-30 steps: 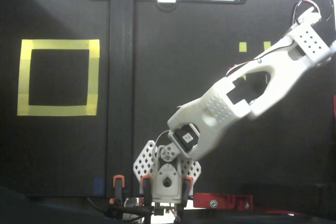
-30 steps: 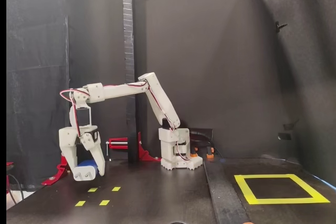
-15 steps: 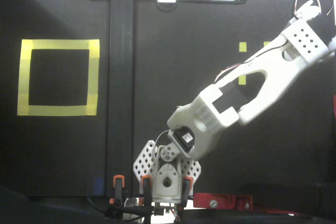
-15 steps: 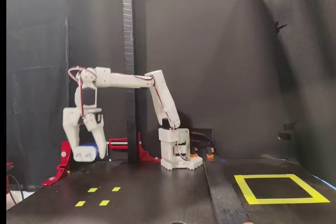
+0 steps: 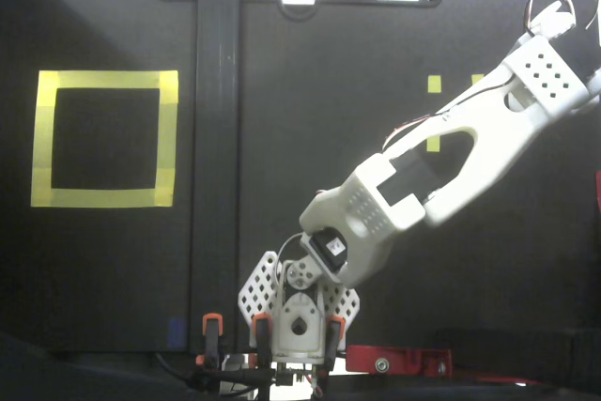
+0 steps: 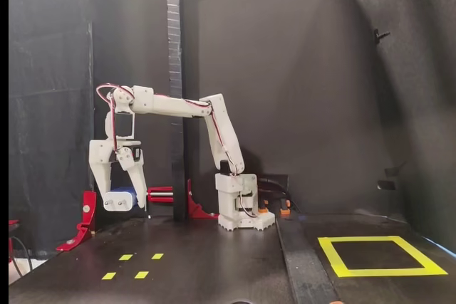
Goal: Grasp the block and place it in the designated area.
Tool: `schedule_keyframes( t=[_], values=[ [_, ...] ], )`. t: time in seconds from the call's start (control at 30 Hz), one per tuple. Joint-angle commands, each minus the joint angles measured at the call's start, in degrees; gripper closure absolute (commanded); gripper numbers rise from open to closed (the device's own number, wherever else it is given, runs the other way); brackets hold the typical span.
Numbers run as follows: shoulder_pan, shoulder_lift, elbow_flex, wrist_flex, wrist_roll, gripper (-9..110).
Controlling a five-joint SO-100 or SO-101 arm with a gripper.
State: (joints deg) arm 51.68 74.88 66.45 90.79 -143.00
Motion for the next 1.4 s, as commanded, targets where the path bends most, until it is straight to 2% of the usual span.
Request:
schedule_keyframes(
  t=[0.0, 0.57, 1.37],
  values=[
    [-1.58, 3.69, -1.85, -0.09, 1.05, 82],
    [-18.54, 9.14, 9.05, -4.83, 20.65, 82],
    [-52.47, 12.48, 10.99, -1.76, 55.28, 82]
  ],
)
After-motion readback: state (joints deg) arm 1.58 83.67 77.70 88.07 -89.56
